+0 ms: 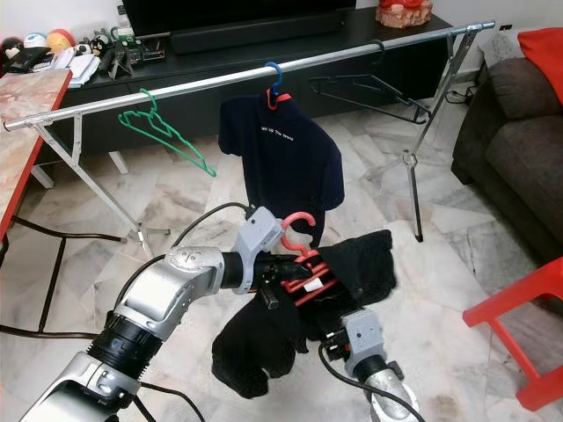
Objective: Hang hanger
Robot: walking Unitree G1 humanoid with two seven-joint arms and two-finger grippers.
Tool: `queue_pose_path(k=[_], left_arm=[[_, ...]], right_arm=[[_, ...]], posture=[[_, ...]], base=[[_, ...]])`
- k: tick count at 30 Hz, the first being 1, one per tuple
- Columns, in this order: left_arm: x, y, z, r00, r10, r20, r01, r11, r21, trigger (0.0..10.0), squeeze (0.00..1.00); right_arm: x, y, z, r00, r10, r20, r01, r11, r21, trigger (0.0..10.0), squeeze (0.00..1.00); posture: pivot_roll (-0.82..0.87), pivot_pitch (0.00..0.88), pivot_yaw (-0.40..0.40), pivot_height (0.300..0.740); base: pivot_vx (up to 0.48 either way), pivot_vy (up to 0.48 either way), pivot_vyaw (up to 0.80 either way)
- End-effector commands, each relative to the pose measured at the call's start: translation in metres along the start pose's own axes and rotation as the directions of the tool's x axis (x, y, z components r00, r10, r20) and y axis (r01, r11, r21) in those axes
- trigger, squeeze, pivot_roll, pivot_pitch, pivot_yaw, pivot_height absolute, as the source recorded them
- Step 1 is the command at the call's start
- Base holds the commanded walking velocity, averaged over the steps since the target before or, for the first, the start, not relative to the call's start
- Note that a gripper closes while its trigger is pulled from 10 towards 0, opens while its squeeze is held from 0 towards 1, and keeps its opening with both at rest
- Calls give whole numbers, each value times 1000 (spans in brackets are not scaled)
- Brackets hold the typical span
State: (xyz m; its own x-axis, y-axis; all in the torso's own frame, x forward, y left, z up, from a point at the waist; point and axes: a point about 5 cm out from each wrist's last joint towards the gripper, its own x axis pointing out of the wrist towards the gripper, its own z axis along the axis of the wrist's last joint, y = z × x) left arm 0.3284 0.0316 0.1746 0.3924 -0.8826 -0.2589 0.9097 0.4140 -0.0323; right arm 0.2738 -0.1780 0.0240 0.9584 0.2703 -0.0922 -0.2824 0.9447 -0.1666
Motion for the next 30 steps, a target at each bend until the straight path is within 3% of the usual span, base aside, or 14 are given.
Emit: queue_pose_path(k=[1, 10, 18, 30], left_arm=[[-1, -2, 7, 1000, -22, 18, 22, 1000, 11, 10000, 0], [-4, 3, -2, 1000, 10, -13, -10, 1000, 2, 10000, 0], [-2, 6, -4, 999, 33, -22, -33, 999, 6, 10000, 0], [-2, 8, -5, 998, 49, -26, -49, 999, 11, 10000, 0]], right_arm=[[-3, 2, -2, 1000, -17, 1, 17, 1000, -2, 10000, 0], [-7, -5, -2, 984, -174, 30, 175, 984, -41, 10000, 0], [-8, -4, -10, 976, -214, -38, 213, 977, -19, 10000, 0], [-9, -4, -13, 969, -240, -63, 241, 971, 5, 10000, 0]], posture=[[-94, 193, 80, 740], [-98, 192, 81, 740], [-106, 195, 77, 740], [-103, 186, 72, 740]], base=[[0, 0, 0], [0, 0, 0], [0, 0, 0], [0, 0, 0]])
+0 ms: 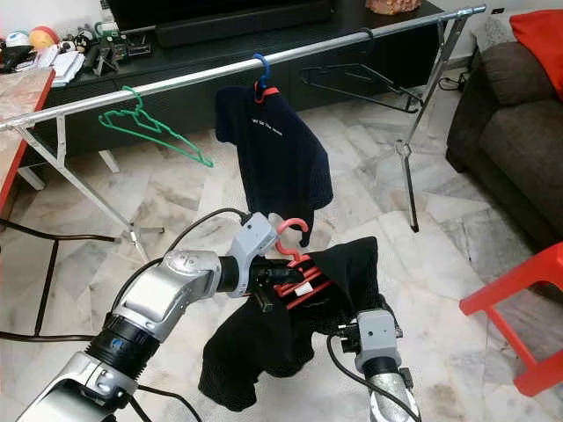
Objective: Hang hanger
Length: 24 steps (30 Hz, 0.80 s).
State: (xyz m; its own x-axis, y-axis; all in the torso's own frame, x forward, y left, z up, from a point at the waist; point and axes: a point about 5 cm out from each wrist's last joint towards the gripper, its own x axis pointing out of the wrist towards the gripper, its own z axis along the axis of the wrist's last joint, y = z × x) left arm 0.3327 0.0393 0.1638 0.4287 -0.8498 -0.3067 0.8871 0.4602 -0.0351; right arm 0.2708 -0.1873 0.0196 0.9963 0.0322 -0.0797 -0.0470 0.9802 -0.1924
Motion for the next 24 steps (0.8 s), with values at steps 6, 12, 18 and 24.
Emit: queue_pose_path(k=[6, 12, 18, 24], left_arm=[[-1, 2, 9, 1000, 4, 30, -5, 999, 34, 10000, 0], [-3, 2, 6, 1000, 6, 21, -6, 999, 37, 10000, 0], [-1, 0, 9, 1000, -2, 27, 1, 999, 42, 10000, 0], [-1, -2, 12, 999, -16, 34, 14, 998, 54, 10000, 0]], right_arm=[[-2, 9, -7, 992, 119, -48, -116, 991, 60, 10000, 0], [0, 12, -5, 984, 173, -45, -172, 985, 31, 10000, 1000], [-1, 9, -4, 990, 137, -39, -136, 990, 23, 10000, 804], [1, 11, -4, 981, 185, -51, -184, 983, 27, 10000, 0]], posture=[[-98, 184, 73, 740], [-95, 184, 75, 740], [-93, 185, 81, 740], [-91, 186, 87, 740]], base=[[0, 0, 0], [0, 0, 0], [0, 0, 0], [0, 0, 0]])
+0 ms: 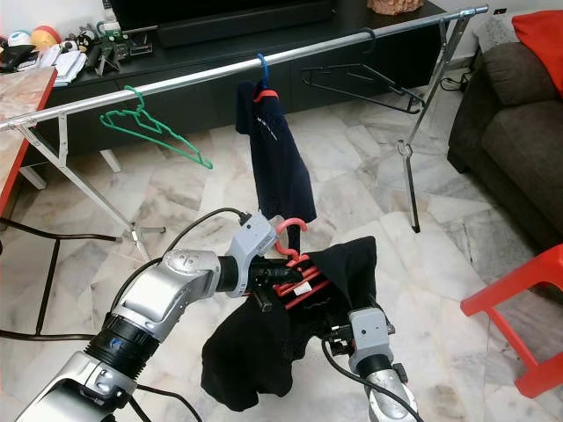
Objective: Hang hanger
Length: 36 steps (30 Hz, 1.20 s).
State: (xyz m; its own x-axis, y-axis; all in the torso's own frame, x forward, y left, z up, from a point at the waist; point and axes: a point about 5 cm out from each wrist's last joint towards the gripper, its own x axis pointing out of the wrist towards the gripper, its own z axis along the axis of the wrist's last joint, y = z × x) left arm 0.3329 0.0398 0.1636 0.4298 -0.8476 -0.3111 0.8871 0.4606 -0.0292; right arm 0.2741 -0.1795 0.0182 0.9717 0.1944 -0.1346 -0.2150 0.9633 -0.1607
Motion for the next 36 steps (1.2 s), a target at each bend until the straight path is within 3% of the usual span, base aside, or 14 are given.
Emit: queue_pose_path(k=[1, 7, 10, 16, 17, 36], left_arm=[[0, -3, 14, 999, -21, 41, 19, 999, 50, 10000, 0], [0, -8, 16, 998, -42, 50, 39, 998, 57, 10000, 0], [1, -9, 17, 998, -46, 51, 43, 997, 60, 10000, 0], [0, -10, 20, 997, -51, 57, 47, 997, 68, 10000, 0], [-1, -11, 21, 997, -54, 59, 50, 996, 71, 10000, 0], [-8, -19, 25, 993, -104, 60, 97, 991, 97, 10000, 0]], right_arm=[[0, 6, -4, 998, 58, -29, -57, 998, 13, 10000, 0], [1, 6, -3, 996, 90, -26, -91, 996, -4, 10000, 0], [0, 3, -2, 999, 38, -14, -38, 998, -43, 10000, 0], [-1, -1, -2, 1000, -10, -21, 9, 999, -42, 10000, 0], [-1, -1, -3, 1000, -9, -23, 8, 999, -35, 78, 0], [-1, 1, -3, 999, -47, -21, 47, 999, -16, 0, 0]], posture=[[-91, 187, 89, 740], [-84, 187, 87, 740], [-84, 187, 87, 740], [-68, 184, 90, 740], [-66, 184, 91, 740], [-52, 181, 96, 740]], base=[[0, 0, 0], [0, 0, 0], [0, 0, 0], [0, 0, 0], [0, 0, 0], [0, 0, 0]])
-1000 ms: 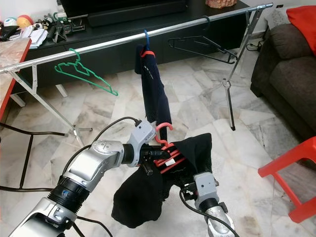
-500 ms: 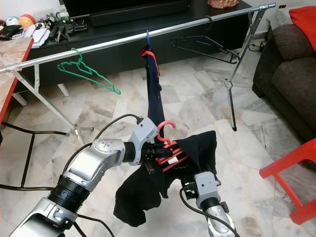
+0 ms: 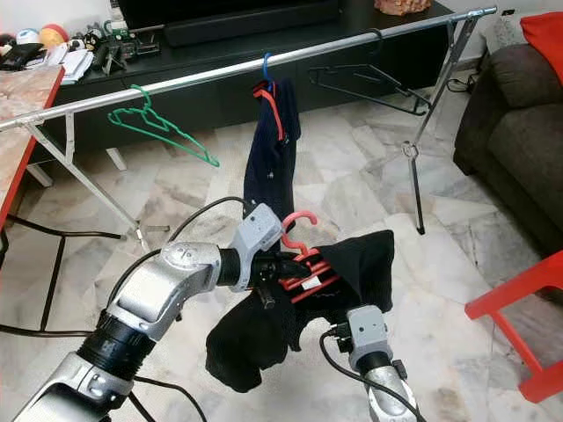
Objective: Hang hanger
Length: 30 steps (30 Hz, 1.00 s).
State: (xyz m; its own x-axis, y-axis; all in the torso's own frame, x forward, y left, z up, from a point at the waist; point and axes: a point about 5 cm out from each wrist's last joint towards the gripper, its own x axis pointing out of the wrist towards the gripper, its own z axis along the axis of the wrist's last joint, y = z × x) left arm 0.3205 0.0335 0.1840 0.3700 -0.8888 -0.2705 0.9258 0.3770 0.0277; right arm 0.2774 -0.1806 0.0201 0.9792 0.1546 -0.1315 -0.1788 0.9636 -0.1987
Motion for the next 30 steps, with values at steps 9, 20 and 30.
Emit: queue_pose_path(k=[9, 20, 30], left_arm=[[-3, -7, 7, 999, -33, 29, 33, 999, 10, 10000, 0], [-3, -11, 7, 999, -44, 30, 44, 999, 14, 10000, 0], [-7, -12, 0, 999, -40, 15, 40, 999, -1, 10000, 0]], right_arm=[[-6, 2, -7, 999, -34, -18, 35, 999, 30, 0, 0], [-7, 2, -7, 998, -56, -13, 57, 997, 46, 0, 0], [-9, 3, -7, 997, -80, -3, 80, 995, 52, 0, 0]], posture=[[-46, 184, 95, 740], [-51, 184, 100, 740], [-51, 178, 106, 740]], base=[[0, 0, 0], [0, 0, 0], [0, 0, 0]])
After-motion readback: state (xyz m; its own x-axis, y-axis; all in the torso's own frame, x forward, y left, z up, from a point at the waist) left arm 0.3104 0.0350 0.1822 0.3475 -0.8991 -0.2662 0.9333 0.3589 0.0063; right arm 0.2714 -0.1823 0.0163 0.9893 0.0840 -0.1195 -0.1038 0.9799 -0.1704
